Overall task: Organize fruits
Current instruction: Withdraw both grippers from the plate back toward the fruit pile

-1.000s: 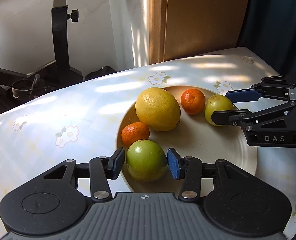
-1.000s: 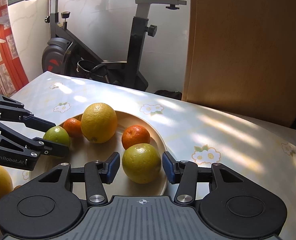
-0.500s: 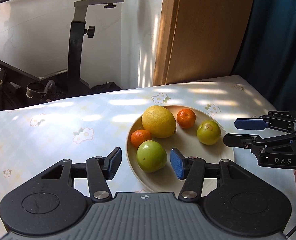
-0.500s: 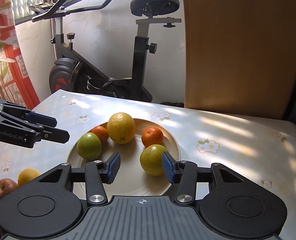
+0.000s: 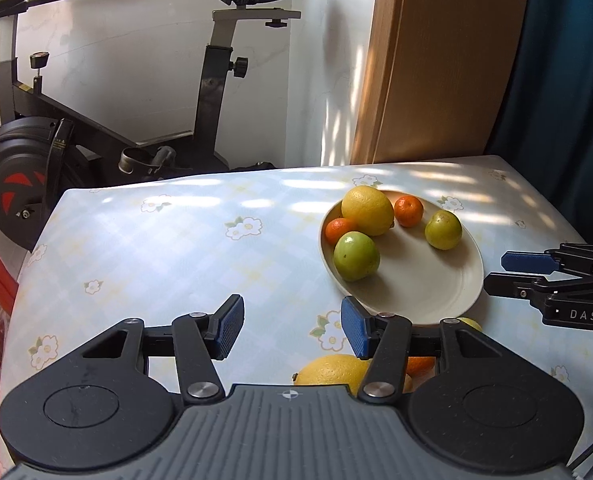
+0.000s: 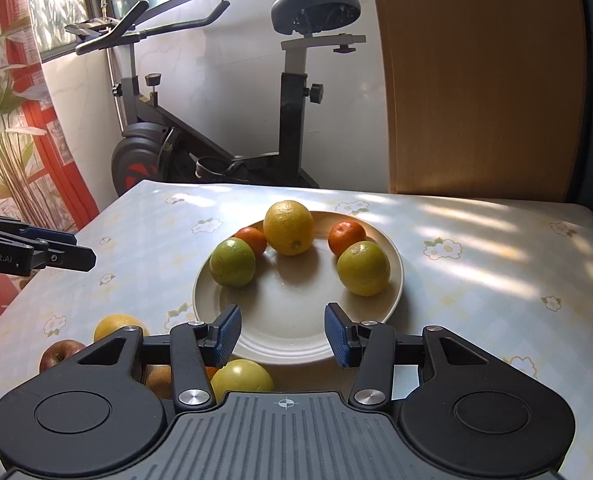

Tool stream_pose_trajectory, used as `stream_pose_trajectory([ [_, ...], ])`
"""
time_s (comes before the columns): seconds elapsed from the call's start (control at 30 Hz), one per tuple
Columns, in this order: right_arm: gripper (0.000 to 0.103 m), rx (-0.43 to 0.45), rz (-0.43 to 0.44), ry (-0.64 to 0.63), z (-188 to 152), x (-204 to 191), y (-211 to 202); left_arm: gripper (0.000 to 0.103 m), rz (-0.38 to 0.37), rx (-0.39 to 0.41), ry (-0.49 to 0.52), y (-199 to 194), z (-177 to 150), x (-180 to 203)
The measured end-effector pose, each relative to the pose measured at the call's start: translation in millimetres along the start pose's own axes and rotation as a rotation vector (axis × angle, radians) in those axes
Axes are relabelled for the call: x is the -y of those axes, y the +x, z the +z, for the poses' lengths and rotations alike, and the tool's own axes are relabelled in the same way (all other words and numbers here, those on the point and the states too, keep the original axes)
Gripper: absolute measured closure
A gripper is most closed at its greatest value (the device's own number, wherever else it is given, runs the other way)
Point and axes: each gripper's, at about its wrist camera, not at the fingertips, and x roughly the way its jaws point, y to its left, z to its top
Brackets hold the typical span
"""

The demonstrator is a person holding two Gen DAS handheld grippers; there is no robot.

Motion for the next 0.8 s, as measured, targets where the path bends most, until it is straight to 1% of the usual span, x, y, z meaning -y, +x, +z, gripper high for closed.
stream_pose_trajectory([
  [0.13,0.06,-0.008,-0.001,-0.006,-4,-5,-2,0.047,0.017,0.015,-0.013,-8,-2,-6],
  [0.37,0.06,-0.02,-0.002,-0.004,-6,-8,-1,0.047,0.018,0.022,-0.089,-14,-11,-15],
  [0.5,0.06,-0.027,0.006,0.006,-8,-8,0,0.047,0.037,0.018,-0.094,-11,-13,-11],
  [0.57,0.06,-0.032,0.018,0.016,-9,-7,0,0.045,0.052,0.028,-0.098,-11,-14,-8],
  [0.63,0.059,-0.04,0.037,0.032,-11,-6,2,0.038,0.068,0.045,-0.099,-12,-14,-6],
  [0.7,0.059,-0.048,0.043,0.036,-13,-6,3,0.036,0.088,0.07,-0.101,-15,-13,-4],
  [0.77,0.059,-0.055,0.043,0.035,-14,-7,4,0.035,0.101,0.095,-0.101,-18,-13,-2],
  [0.8,0.059,-0.057,0.044,0.035,-15,-7,5,0.035,0.092,0.103,-0.095,-19,-14,-1],
])
